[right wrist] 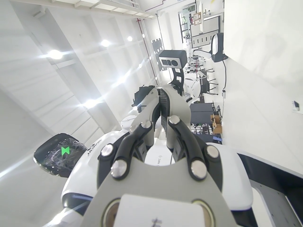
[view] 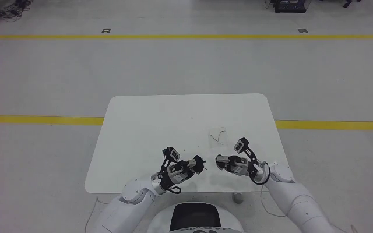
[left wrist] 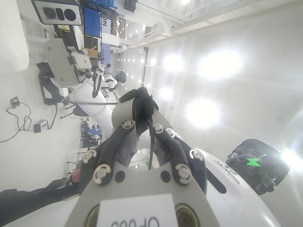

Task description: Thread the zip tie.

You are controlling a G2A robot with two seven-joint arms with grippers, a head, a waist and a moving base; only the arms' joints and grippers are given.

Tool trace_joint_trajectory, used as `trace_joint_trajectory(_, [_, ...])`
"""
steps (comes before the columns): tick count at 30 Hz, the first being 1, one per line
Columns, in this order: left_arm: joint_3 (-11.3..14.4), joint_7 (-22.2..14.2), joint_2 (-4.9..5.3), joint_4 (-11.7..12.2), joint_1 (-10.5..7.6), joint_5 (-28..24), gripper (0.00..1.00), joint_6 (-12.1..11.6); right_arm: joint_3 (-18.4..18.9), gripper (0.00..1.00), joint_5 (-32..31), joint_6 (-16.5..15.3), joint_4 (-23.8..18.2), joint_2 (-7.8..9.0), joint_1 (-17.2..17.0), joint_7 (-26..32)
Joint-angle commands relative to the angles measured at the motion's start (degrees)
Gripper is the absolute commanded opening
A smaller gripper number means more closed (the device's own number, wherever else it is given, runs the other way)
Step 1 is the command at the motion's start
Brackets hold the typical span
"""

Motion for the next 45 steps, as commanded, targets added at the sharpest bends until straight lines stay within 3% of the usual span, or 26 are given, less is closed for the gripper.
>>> trace_joint_trajectory(1, [0.0, 0.0, 0.0, 0.0, 0.0, 0.0, 0.0, 0.0, 0.46, 0.0, 0.3, -0.18, 0.18, 0.07, -0.08, -0.03])
trace_joint_trajectory(6, [0.0, 0.0, 0.0, 0.0, 0.0, 0.0, 0.0, 0.0, 2.43, 0.0, 2.67, -0.84, -0.35, 0.36, -0.83, 1.04])
trace_joint_trajectory(7, [0.0, 0.0, 0.0, 0.0, 0.0, 0.0, 0.0, 0.0, 2.8, 0.11, 3.28, -0.8, -0.72, 0.42, -0.99, 1.59])
trace_joint_trajectory(8, [0.0, 0.0, 0.0, 0.0, 0.0, 0.0, 0.0, 0.0, 3.3, 0.59, 4.41, -0.8, -1.08, 0.46, -1.25, 1.98])
trace_joint_trajectory(9, [0.0, 0.0, 0.0, 0.0, 0.0, 0.0, 0.0, 0.0, 3.3, 1.0, 4.41, -0.8, -1.08, 0.46, -1.25, 1.98])
trace_joint_trajectory(19, [0.11, 0.17, -0.03, -0.09, 0.04, -0.29, 0.0, 0.24, 3.4, 1.0, 4.03, -1.14, -1.43, 0.46, -1.28, 1.13])
trace_joint_trajectory(21, [0.74, 0.31, -0.19, -0.96, 0.33, -3.93, 0.0, 2.06, 3.98, 1.0, 2.6, -3.06, -2.91, 0.6, -1.92, -0.58])
trace_joint_trajectory(28, [0.31, 1.3, -0.3, -1.92, 1.13, -15.74, 0.0, 8.3, 11.52, 1.0, -4.11, -3.22, -12.84, 1.37, -6.76, -3.46])
trace_joint_trajectory(31, [-0.09, 0.42, -0.12, -2.18, 0.87, -14.2, 0.0, 7.22, 12.6, 1.0, -4.67, -3.22, -14.18, 1.33, -7.58, -3.75])
trace_joint_trajectory(38, [0.05, 1.39, -0.13, -2.2, 0.7, -13.55, 0.0, 7.32, 12.62, 1.0, -4.84, -3.22, -14.47, 1.31, -7.57, -4.51])
trace_joint_trajectory(41, [0.42, 1.64, -0.42, -3.6, 1.35, -19.93, 0.0, 9.06, 14.01, 1.0, -5.19, -3.22, -17.13, 1.39, -8.66, -5.6])
trace_joint_trajectory(45, [-0.43, 1.73, -0.3, -5.26, 1.97, -23.16, 0.0, 10.47, 17.3, 1.0, -5.95, -3.22, -20.65, 1.51, -10.74, -5.8])
